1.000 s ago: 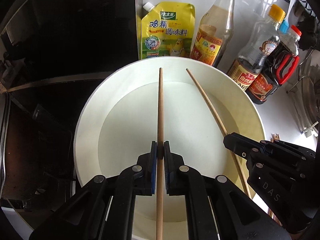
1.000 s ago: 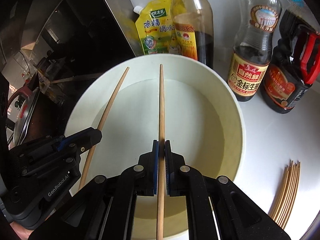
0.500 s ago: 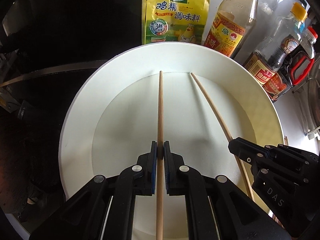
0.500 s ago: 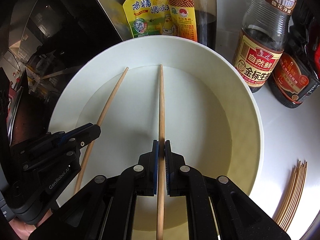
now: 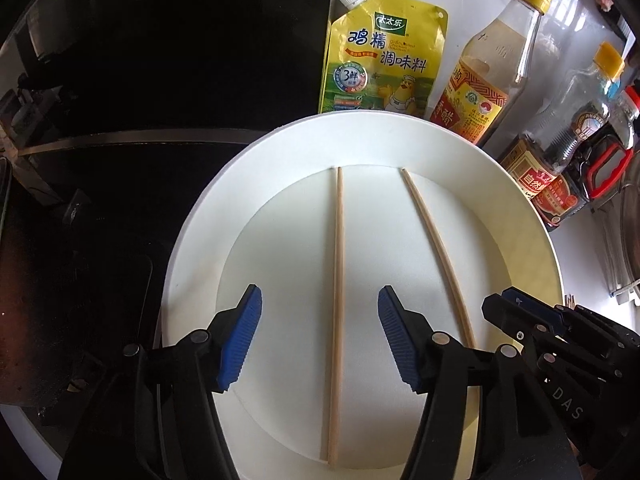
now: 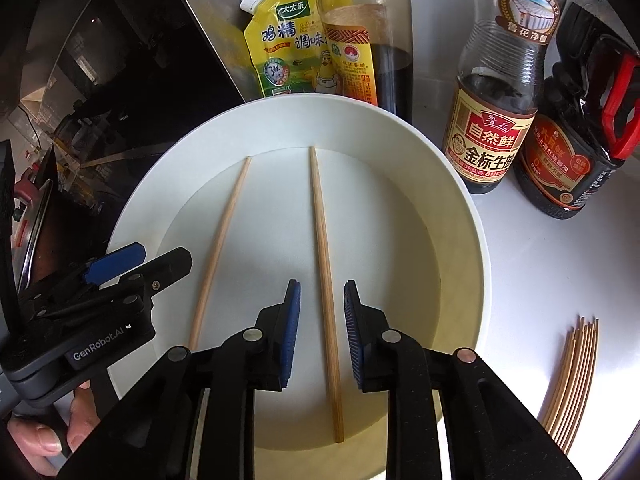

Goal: Organize utensils
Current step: 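Open the left gripper while the right gripper releases its chopstick into the basin, then move both open tools back to the chopstick pile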

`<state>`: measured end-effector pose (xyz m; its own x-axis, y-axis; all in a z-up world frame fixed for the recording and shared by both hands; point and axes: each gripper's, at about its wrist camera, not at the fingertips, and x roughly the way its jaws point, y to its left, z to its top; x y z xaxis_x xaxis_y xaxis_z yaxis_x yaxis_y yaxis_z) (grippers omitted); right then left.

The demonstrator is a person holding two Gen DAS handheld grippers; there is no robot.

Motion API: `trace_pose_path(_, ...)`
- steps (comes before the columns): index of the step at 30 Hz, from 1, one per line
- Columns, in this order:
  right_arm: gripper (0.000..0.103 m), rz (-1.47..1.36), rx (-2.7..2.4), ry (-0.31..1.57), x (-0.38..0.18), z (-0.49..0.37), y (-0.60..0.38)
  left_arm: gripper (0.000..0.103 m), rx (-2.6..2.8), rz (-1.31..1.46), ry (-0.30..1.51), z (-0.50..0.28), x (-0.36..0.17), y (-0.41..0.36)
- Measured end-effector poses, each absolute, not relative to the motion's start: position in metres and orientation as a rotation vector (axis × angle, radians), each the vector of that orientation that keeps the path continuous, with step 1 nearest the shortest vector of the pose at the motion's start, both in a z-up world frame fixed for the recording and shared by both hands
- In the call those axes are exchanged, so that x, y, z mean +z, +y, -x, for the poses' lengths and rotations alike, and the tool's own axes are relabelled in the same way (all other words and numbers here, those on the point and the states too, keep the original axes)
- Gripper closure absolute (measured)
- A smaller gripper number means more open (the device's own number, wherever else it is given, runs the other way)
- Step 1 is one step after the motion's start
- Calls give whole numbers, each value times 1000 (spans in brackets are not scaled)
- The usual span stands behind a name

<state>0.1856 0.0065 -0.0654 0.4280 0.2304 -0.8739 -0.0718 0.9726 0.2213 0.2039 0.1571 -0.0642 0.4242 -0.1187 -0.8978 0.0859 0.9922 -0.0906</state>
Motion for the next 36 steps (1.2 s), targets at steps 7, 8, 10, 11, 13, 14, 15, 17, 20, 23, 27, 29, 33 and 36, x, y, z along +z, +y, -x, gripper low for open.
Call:
trace_pose_path(7,81,-157,197,1099,-57,-165,6,29,-107,32,1089,-182,-51,168)
trace_pose_path(8,79,-158,197,1095,-55,-161,5,28,-103,34,1086,-180,-50,169)
trace_pose_path(10,75,-156,197,1084,-53,-154,3,26,-98,40,1079,-175,-47,172)
trace_pose_path(11,72,-156,198,1078,-51,-150,3,26,-96,41,1075,-172,-45,174)
trace_pose_path(13,71,-155,201,1072,-49,-143,2,24,-91,40,1072,-166,-42,175)
trace_pose_path(14,71,-152,201,1069,-47,-139,1,23,-88,41,1069,-162,-40,175)
trace_pose_path(15,71,-149,199,1066,-46,-135,0,23,-86,41,1065,-158,-38,175)
trace_pose_path(17,66,-147,198,1057,-43,-127,-1,22,-84,42,1061,-153,-35,175)
trace_pose_path(20,65,-142,202,1045,-39,-115,-4,18,-76,42,1048,-141,-29,174)
trace_pose_path(23,63,-132,198,1033,-34,-103,-9,17,-67,40,1036,-129,-23,171)
trace_pose_path(27,62,-135,202,1022,-29,-90,-17,16,-64,34,1026,-114,-18,163)
trace_pose_path(29,61,-132,199,1011,-26,-80,-23,16,-61,29,1022,-106,-15,158)
trace_pose_path(33,59,-126,192,995,-22,-61,-37,15,-69,24,1016,-91,-11,143)
trace_pose_path(36,58,-129,181,994,-22,-48,-50,15,-81,15,1012,-80,-8,130)
